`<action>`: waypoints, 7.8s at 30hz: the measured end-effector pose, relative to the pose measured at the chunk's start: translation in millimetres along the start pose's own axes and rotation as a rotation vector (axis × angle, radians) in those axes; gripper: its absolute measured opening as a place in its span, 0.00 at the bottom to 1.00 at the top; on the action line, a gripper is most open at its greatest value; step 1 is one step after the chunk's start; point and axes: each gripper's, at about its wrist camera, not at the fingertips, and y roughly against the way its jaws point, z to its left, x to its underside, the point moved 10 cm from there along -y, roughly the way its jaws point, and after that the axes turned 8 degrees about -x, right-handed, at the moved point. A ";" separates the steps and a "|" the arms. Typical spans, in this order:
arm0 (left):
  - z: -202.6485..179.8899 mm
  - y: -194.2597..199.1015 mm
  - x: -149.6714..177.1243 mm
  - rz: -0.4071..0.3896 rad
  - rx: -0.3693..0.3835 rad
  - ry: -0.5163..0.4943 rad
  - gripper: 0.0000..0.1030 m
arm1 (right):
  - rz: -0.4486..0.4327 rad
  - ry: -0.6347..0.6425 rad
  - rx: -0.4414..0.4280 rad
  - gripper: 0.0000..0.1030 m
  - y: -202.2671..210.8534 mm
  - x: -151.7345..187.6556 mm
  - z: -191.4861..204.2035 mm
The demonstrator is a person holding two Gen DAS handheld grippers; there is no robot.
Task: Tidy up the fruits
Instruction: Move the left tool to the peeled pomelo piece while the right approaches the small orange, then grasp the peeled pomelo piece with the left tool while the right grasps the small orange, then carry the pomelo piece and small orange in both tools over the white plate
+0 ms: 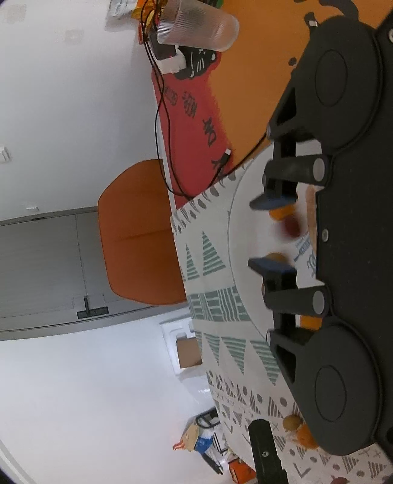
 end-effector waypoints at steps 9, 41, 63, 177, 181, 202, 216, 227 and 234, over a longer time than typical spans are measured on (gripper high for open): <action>43.7 24.9 -3.4 -0.041 -0.113 0.063 0.81 | 0.019 0.026 -0.068 0.67 14.2 16.2 34.9; 137.1 93.0 19.2 -0.069 -0.242 0.162 0.81 | 0.054 0.114 -0.233 0.76 25.2 35.2 139.6; 171.7 94.7 46.2 -0.012 -0.279 0.166 0.81 | 0.121 0.151 -0.346 1.00 12.2 71.7 196.0; 110.0 14.4 75.0 0.121 -0.254 -0.041 0.37 | 0.196 0.150 -0.211 0.21 -17.3 91.1 152.3; 111.9 17.8 71.5 0.129 -0.249 -0.022 0.37 | 0.192 0.120 -0.203 0.20 -13.4 87.4 146.4; 70.9 67.8 36.1 0.004 -0.237 -0.078 0.36 | 0.040 0.101 -0.216 0.20 39.3 48.5 128.6; 18.8 65.4 20.0 -0.036 -0.157 -0.128 0.36 | -0.015 0.051 -0.171 0.20 47.3 32.3 91.3; -17.4 40.4 16.5 -0.027 -0.080 -0.163 0.36 | -0.010 0.007 -0.099 0.20 37.6 32.4 49.2; -38.3 23.7 16.8 -0.011 -0.041 -0.184 0.36 | 0.014 -0.038 -0.073 0.22 28.8 40.3 27.1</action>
